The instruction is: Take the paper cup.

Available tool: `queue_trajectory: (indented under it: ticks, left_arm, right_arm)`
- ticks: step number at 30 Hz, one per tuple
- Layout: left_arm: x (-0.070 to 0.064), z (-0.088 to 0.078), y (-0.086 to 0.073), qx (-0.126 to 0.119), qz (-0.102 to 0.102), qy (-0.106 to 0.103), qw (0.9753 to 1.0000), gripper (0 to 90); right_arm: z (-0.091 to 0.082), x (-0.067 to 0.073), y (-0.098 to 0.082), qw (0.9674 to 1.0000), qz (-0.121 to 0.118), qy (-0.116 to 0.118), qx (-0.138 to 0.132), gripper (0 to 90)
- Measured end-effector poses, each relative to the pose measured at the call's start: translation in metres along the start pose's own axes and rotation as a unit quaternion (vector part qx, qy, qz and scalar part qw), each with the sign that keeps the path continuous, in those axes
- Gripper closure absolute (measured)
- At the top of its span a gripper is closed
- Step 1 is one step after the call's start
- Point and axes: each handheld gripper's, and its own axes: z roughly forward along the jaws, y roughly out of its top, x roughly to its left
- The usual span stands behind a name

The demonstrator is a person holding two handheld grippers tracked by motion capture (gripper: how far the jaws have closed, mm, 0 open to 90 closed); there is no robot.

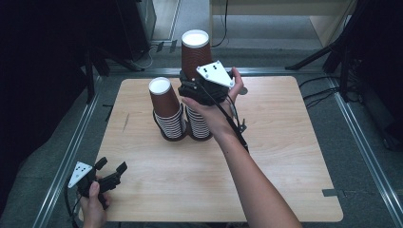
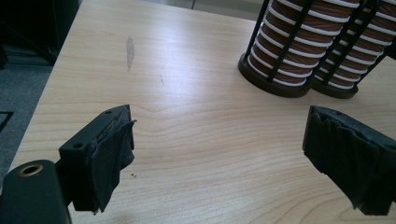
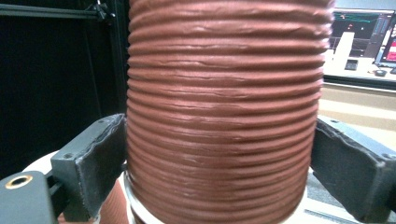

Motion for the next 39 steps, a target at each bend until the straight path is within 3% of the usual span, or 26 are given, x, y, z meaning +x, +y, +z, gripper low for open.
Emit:
queue_trajectory:
  ticks: [6, 11, 20, 31, 39]
  left_arm:
    - [0.000, 0.000, 0.000, 0.000, 0.000, 0.000, 1.0000, 9.1]
    - [0.000, 0.000, 0.000, 0.001, 0.002, 0.001, 1.0000, 9.1]
    - [-0.001, 0.001, 0.000, 0.003, 0.006, 0.002, 1.0000, 9.1]
    - [-0.001, 0.001, 0.000, 0.002, 0.004, 0.001, 1.0000, 9.1]
    - [-0.001, 0.001, 0.000, 0.003, 0.006, 0.000, 1.0000, 9.1]
  right_arm:
    - [0.007, 0.002, 0.000, 0.9999, 0.014, -0.009, 0.004, 7.2]
    - [0.010, 0.003, 0.002, 0.9998, 0.012, -0.014, 0.009, 7.8]
    - [0.010, 0.002, 0.005, 0.9998, 0.012, -0.007, 0.016, 8.5]
    - [0.009, 0.001, 0.013, 0.9997, 0.019, -0.005, 0.012, 10.2]
    - [0.007, 0.002, 0.024, 0.9999, 0.010, -0.005, -0.007, 11.1]
